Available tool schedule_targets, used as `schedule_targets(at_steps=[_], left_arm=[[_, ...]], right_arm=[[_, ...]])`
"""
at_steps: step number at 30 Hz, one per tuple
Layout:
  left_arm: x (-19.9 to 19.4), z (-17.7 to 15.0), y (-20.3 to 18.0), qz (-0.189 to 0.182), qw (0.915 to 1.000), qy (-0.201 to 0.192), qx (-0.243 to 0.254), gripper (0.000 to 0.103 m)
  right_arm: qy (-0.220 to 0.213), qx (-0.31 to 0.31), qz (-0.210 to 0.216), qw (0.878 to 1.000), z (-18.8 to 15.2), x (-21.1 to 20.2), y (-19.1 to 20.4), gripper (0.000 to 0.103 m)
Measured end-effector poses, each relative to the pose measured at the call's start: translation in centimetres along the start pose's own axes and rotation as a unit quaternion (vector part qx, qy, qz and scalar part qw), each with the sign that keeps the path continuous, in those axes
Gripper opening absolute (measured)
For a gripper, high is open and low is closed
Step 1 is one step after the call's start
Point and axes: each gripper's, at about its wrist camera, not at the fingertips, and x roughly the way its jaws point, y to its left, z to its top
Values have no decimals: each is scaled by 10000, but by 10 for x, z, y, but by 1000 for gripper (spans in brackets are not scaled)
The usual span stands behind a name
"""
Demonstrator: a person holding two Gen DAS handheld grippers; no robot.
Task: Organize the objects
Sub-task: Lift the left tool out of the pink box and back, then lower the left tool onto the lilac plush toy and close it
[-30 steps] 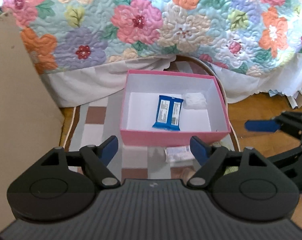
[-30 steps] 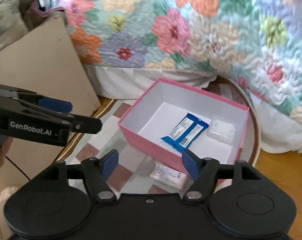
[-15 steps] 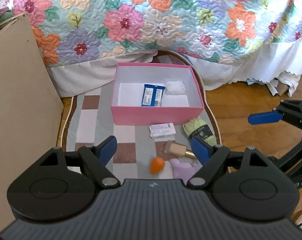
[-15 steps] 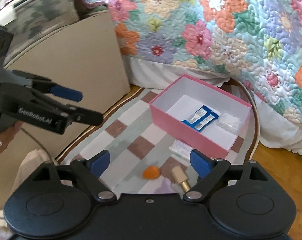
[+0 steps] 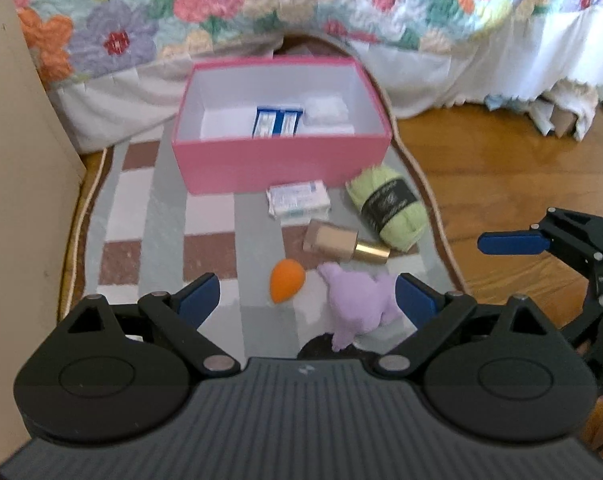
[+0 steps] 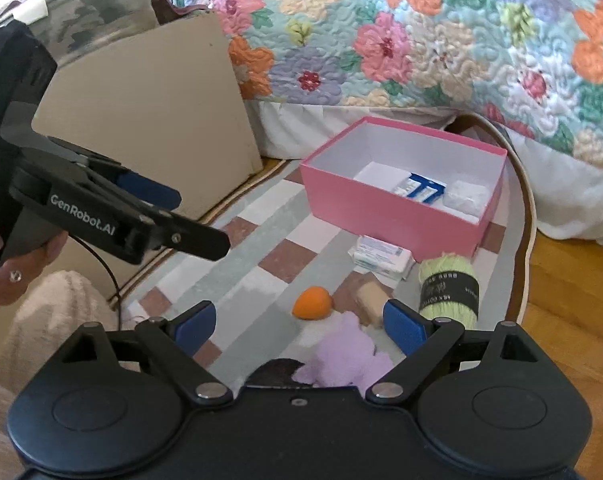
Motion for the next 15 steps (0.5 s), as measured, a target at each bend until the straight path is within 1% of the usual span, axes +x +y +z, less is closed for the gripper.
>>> schedule_targets(at_steps=[2, 4, 7, 8, 9, 11, 13, 15], left_arm=[[16, -5, 0, 25, 9999, 47, -103, 95], [31, -10, 1, -37, 9997, 117, -191, 94], [54, -16, -3, -84, 9996, 175, -189, 94], [61, -18, -6, -85, 9996, 218, -145, 92], [68, -18, -7, -96, 9995, 257, -147, 91], [82, -22, -8, -253, 9987, 340, -279, 91], [94, -27, -8, -387, 9979, 359, -366, 90], [106, -32, -7, -392, 9977, 373, -401, 84]], right_arm=[[40, -231, 58, 9997, -12, 11, -2, 93], [135, -285, -214, 9993, -24, 24, -6, 93], [516, -99, -427, 9977, -40, 46, -17, 93], [578, 6, -509, 9970, -46, 54, -21, 93], [536, 139, -554, 9969, -52, 58, -26, 93], [252, 462, -613, 9967, -67, 63, -33, 93], [189, 597, -613, 9962, -81, 72, -32, 93], [122, 673, -676, 9954, -91, 78, -30, 93]])
